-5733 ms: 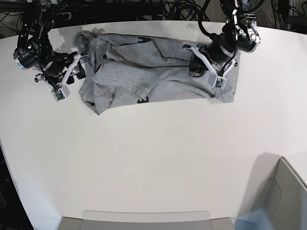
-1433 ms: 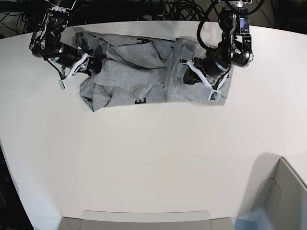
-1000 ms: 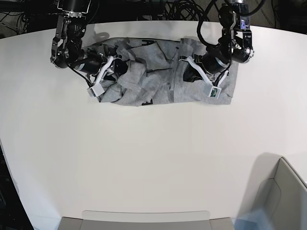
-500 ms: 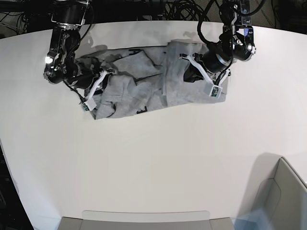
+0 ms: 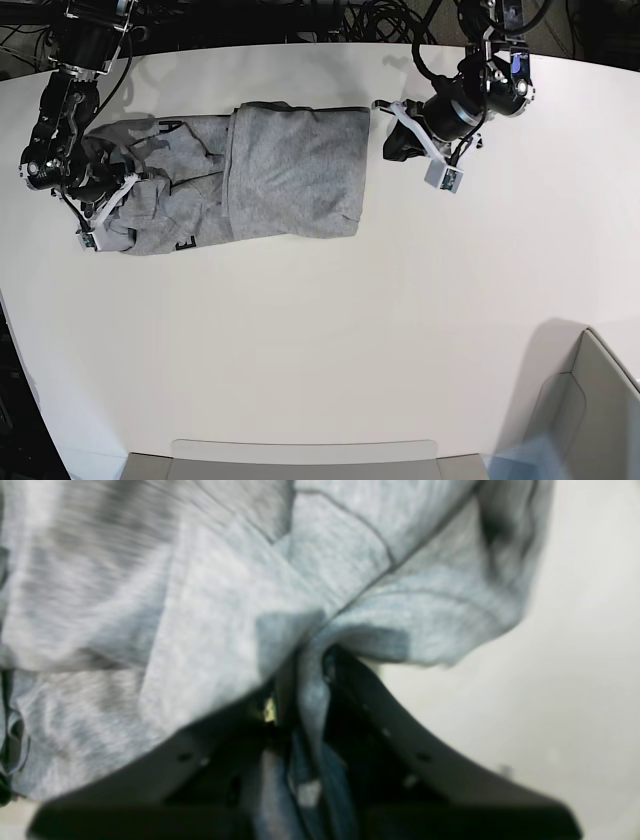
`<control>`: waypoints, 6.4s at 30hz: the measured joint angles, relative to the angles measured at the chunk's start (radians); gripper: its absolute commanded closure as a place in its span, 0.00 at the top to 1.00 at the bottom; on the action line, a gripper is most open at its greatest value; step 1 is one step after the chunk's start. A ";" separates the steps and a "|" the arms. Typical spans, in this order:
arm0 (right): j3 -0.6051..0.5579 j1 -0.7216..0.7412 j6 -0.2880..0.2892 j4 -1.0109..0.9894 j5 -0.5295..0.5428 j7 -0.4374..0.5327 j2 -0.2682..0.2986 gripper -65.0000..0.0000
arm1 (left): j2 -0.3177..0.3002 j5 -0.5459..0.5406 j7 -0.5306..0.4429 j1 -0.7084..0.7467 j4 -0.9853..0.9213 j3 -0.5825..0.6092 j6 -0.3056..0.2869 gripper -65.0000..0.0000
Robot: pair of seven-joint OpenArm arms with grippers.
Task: Fold the T-shirt properly
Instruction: 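Lift the folded bundle with the right gripper and fold it over, then grasp the bundle with both grippers and flatten it into a square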
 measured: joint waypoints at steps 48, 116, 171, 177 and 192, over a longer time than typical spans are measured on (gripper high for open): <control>-0.829 -0.092 -0.109 0.345 -0.517 -0.002 -0.262 0.35 | -0.025 0.000 0.087 0.049 0.009 -0.338 0.000 0.00; -0.230 -0.170 0.043 0.423 -0.071 -0.005 -0.060 0.00 | -0.030 -0.154 -0.042 0.051 0.052 0.128 0.000 0.00; -0.159 -0.238 0.043 0.412 -0.079 -0.003 -0.059 0.00 | -0.026 0.242 -0.148 -0.389 -0.357 0.176 0.015 0.00; -0.169 -0.142 0.043 0.407 -0.040 -0.009 -0.058 0.00 | -0.034 0.229 -0.135 -0.340 -0.243 0.200 0.001 0.00; -0.455 0.303 0.046 -0.046 0.001 0.036 -0.042 0.00 | -0.158 0.236 -0.135 -0.165 -0.026 0.599 -0.001 0.00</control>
